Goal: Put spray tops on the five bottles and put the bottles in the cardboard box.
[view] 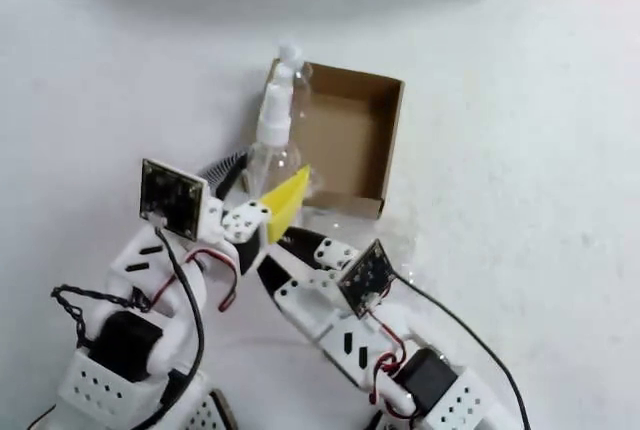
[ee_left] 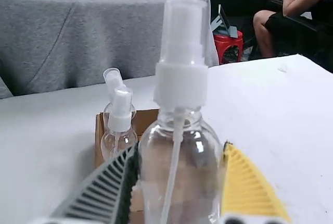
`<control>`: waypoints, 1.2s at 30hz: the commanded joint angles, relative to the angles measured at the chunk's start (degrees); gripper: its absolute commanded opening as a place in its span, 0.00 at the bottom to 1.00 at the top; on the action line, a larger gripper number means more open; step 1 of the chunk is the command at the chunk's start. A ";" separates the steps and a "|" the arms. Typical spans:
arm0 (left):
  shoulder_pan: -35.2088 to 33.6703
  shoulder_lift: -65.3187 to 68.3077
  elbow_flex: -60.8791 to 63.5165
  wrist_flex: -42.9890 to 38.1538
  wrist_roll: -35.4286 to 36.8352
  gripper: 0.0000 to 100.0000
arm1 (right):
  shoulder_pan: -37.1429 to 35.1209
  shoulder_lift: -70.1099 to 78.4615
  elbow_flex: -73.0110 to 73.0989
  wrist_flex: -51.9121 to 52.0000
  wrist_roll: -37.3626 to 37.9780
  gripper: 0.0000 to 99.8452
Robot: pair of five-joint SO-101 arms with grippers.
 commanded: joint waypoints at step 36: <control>-8.40 7.43 8.26 -26.55 0.09 0.07 | 15.25 -0.92 -0.62 10.15 4.48 0.01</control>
